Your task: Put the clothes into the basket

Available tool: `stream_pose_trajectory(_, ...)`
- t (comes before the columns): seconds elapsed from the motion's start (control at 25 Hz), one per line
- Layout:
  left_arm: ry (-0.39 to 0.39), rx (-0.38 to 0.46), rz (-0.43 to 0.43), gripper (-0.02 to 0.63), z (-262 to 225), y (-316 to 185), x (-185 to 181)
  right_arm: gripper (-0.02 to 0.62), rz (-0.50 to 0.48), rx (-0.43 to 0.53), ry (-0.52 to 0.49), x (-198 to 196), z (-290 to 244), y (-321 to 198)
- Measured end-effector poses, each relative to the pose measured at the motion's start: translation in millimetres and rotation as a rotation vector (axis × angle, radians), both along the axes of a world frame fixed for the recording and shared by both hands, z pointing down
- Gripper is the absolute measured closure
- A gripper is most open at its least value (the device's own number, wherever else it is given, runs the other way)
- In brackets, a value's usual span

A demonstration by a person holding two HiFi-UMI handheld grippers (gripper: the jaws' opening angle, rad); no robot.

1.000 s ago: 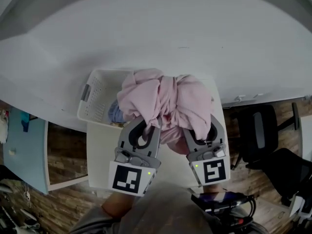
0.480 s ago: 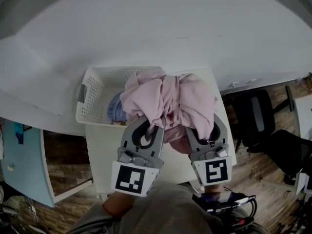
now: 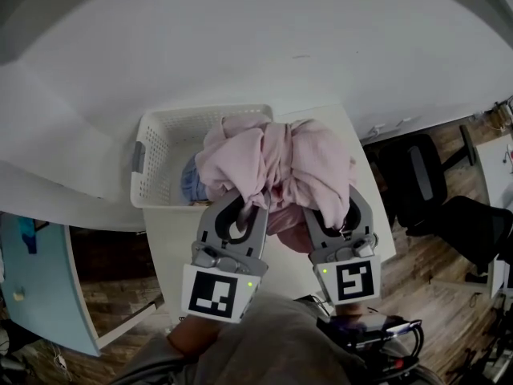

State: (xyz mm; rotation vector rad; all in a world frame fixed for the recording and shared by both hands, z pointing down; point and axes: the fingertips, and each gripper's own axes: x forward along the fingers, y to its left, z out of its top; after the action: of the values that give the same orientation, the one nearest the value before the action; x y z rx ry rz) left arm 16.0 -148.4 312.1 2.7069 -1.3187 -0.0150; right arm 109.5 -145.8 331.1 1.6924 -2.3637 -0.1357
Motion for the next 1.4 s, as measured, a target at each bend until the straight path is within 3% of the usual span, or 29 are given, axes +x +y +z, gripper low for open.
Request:
stream_pose_trajectory(0.16,0.023,-0.004,-0.040,0.546,-2,-15,-52,0.371,-0.037,-0.006,0.026,-51,-4,-19)
stream_pose_trajectory(0.64,-0.003,0.030,-0.185,0.545,-25,-16,-53,0.367,-0.184,-0.001,0.014,-54,-24,-35)
stream_pose_trajectory(0.84,0.014,-0.025,-0.225,0.545,-2,-51,-106,0.362,-0.229,-0.061,0.028,-107,-1,-74)
stream_pose_trajectory(1.0,0.007,-0.068,-0.239,0.544,16,-63,-110,0.359,-0.240,-0.120,0.035,-111,18,-86)
stream_pose_trajectory(1.08,-0.005,-0.093,-0.238,0.529,31,-75,-117,0.343,-0.240,-0.173,0.046,-120,38,-98)
stream_pose_trajectory(1.24,0.000,-0.141,-0.243,0.417,52,-87,-119,0.265,-0.270,-0.253,0.069,-133,59,-110)
stream_pose_trajectory(1.4,0.011,-0.135,-0.295,0.419,54,-90,-131,0.270,-0.288,-0.241,0.070,-140,58,-110)
